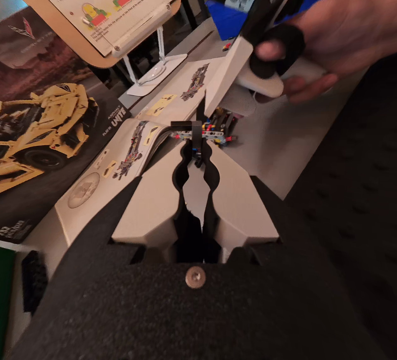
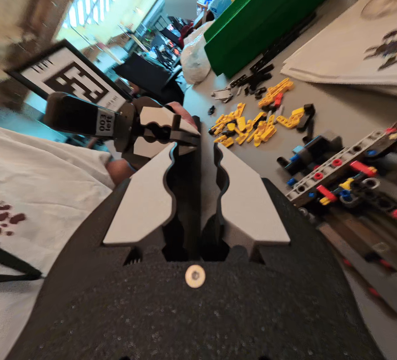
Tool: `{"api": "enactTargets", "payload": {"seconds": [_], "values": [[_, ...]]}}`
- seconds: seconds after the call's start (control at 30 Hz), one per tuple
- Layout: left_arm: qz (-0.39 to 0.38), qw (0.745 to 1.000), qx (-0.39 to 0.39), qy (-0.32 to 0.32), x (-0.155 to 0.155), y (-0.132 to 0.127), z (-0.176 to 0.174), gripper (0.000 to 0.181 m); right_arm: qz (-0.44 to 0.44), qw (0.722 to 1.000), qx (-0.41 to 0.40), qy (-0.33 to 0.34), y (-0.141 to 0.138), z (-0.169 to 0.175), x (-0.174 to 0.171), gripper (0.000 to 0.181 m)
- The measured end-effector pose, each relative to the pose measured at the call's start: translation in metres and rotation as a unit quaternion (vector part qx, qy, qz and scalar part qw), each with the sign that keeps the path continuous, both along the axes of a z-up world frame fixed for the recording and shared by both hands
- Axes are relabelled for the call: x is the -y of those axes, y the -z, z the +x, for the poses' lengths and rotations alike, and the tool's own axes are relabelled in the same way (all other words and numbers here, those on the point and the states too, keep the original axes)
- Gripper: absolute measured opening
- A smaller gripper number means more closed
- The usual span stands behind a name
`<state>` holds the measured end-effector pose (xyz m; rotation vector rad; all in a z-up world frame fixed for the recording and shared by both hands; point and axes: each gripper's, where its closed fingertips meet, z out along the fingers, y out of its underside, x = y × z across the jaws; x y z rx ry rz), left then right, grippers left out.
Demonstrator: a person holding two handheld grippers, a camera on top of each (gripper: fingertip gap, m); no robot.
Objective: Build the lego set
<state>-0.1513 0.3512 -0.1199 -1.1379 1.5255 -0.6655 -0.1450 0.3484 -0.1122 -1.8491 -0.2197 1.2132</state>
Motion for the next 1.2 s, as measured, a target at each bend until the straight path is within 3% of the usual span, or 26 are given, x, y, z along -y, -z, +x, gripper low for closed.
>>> {"api": "enactTargets", "payload": {"seconds": [0.1,0.23,0.37,0.47,0.57,0.73,0.83,0.9,1.0,1.07,1.2], "values": [[0.050,0.998,-0.031,-0.008,0.000,0.011,0.004,0.006,0.059,0.995,0.076,0.025,-0.007,0.002,-0.002,0.030],[0.148,0.985,-0.074,-0.041,-0.008,0.025,0.008,0.006,0.060,0.985,0.158,0.026,0.008,-0.003,-0.002,0.026],[0.224,0.966,-0.111,-0.059,-0.012,0.039,0.011,0.007,0.049,0.980,0.190,0.040,0.018,-0.004,-0.007,0.023],[0.261,0.954,-0.130,-0.072,-0.014,0.042,0.013,0.006,0.034,0.974,0.219,0.043,0.028,-0.004,-0.008,0.008],[0.284,0.948,-0.125,-0.069,-0.012,0.039,0.014,0.006,0.038,0.975,0.216,0.038,0.026,-0.002,-0.005,0.006],[0.250,0.967,-0.043,-0.017,0.007,0.017,0.017,0.006,0.018,0.997,0.058,-0.047,0.001,-0.011,0.013,0.006],[0.218,0.975,0.008,0.027,0.020,0.000,0.017,0.006,-0.002,0.992,-0.060,-0.109,-0.018,-0.015,0.024,0.006],[0.204,0.978,0.018,0.049,0.026,-0.003,0.016,0.006,-0.010,0.987,-0.093,-0.131,-0.023,-0.017,0.028,0.005],[0.164,0.984,0.014,0.074,0.027,0.000,0.014,0.006,0.018,0.991,-0.048,-0.122,-0.020,-0.015,0.025,0.009],[0.084,0.989,-0.011,0.122,0.037,0.012,0.012,0.006,0.061,0.994,0.029,-0.090,-0.018,-0.005,0.018,0.028],[-0.058,0.982,-0.050,0.172,0.039,0.017,0.009,0.006,0.157,0.947,0.252,-0.122,-0.002,-0.006,0.028,0.037]]}}
